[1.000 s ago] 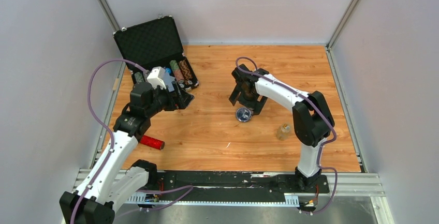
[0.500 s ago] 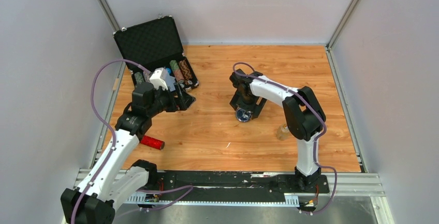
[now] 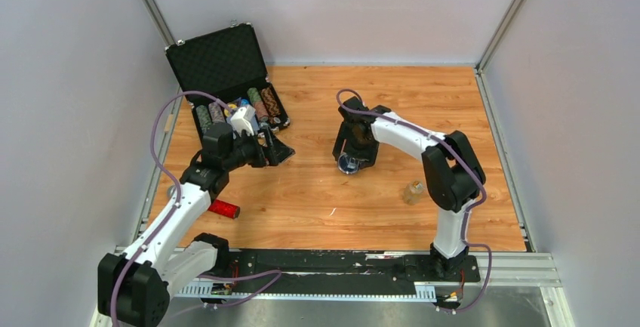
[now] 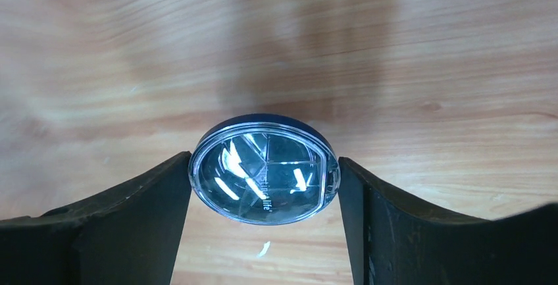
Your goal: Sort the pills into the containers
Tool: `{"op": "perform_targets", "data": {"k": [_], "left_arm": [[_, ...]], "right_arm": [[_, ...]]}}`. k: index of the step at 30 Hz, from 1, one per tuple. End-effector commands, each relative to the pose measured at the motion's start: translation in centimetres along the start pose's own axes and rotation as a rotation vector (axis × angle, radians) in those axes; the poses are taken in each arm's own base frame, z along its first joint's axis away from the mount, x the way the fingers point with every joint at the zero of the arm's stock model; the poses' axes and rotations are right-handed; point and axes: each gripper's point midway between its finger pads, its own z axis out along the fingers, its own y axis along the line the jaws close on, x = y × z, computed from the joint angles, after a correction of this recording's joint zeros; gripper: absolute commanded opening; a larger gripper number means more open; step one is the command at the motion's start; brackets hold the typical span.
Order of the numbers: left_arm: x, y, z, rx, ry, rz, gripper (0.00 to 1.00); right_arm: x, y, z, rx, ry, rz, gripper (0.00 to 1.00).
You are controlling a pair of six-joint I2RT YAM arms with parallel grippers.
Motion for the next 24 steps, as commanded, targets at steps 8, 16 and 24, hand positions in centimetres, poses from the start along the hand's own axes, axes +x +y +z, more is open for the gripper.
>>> {"op": "perform_targets", "data": {"k": [8, 16, 24], "left_arm": [[-4.1, -4.8, 1.3, 0.309, -0.196, 0.357, 0.98], [-6.2, -10.5, 2.9, 0.596, -0.27, 0.549, 0.97], [-4.9, -14.2, 4.3, 0.786, -0.232, 0.684, 0.99]], "right_arm": [[-1.6, 6.0, -11.9, -0.718, 0.061, -0.34, 0.6], [-0.5, 7.8, -19.9, -0.996, 0.104, -0.378, 0.61], [0.5, 8.6, -25.1, -1.144, 0.142, -0.383, 0.62]]}}
